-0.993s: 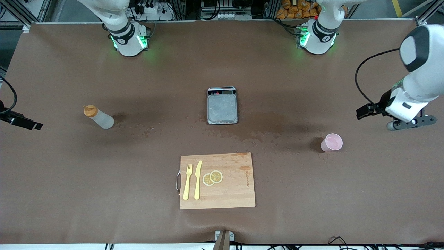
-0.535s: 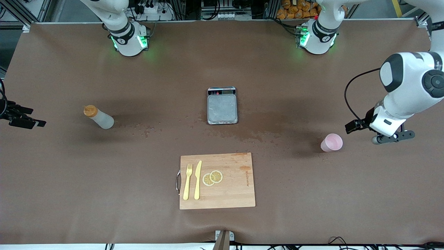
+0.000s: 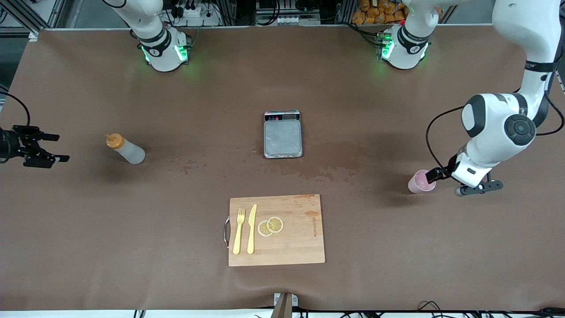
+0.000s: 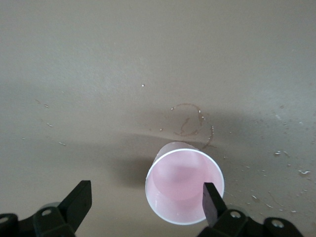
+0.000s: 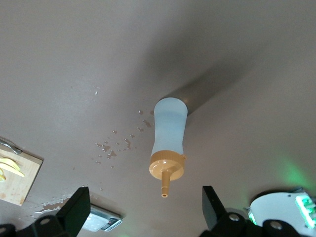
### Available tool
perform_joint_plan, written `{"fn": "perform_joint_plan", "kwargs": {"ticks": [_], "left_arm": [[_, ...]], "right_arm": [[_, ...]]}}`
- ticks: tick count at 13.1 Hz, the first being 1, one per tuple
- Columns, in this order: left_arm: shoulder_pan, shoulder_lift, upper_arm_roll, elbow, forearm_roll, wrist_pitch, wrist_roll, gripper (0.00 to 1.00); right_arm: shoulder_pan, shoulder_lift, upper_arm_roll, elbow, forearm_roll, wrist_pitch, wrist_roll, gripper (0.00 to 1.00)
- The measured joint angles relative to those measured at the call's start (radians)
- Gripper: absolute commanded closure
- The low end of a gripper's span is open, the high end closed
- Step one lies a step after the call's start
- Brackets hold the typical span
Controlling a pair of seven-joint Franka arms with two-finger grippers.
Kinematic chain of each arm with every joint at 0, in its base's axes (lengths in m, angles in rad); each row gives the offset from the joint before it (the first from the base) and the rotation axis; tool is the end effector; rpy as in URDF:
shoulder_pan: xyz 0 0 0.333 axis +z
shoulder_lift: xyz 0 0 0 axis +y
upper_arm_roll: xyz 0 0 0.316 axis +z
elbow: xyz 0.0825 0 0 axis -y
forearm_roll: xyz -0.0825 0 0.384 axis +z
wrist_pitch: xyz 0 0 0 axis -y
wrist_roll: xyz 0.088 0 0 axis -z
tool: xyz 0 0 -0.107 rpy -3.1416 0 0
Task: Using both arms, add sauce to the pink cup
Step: 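Grasp the pink cup with the left gripper while the right gripper grasps the bottle, then carry the pink cup onto the scale with the left gripper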
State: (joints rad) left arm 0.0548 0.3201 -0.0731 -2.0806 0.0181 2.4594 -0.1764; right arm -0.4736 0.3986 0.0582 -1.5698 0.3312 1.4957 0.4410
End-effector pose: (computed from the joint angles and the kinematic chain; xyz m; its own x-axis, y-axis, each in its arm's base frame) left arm 0.5919 -0.0099 0.2782 0.9873 0.1486 0.0569 0.1476 -0.9888 0.0211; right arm 0.5776 -0.2190 0.3911 0.5371 -0.6444 -0.5443 -0.8037 -0.5869 -0.0982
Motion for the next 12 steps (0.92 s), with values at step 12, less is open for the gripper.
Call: {"fn": "perform_joint_plan", "kwargs": {"ticks": [12], "left_arm": [[0.004, 0.037, 0.0, -0.035, 0.0, 0.006, -0.024, 0.59]], "right_arm": [[-0.143, 0.3, -0.005, -0.001, 0.275, -0.114, 0.032, 0.0]]}}
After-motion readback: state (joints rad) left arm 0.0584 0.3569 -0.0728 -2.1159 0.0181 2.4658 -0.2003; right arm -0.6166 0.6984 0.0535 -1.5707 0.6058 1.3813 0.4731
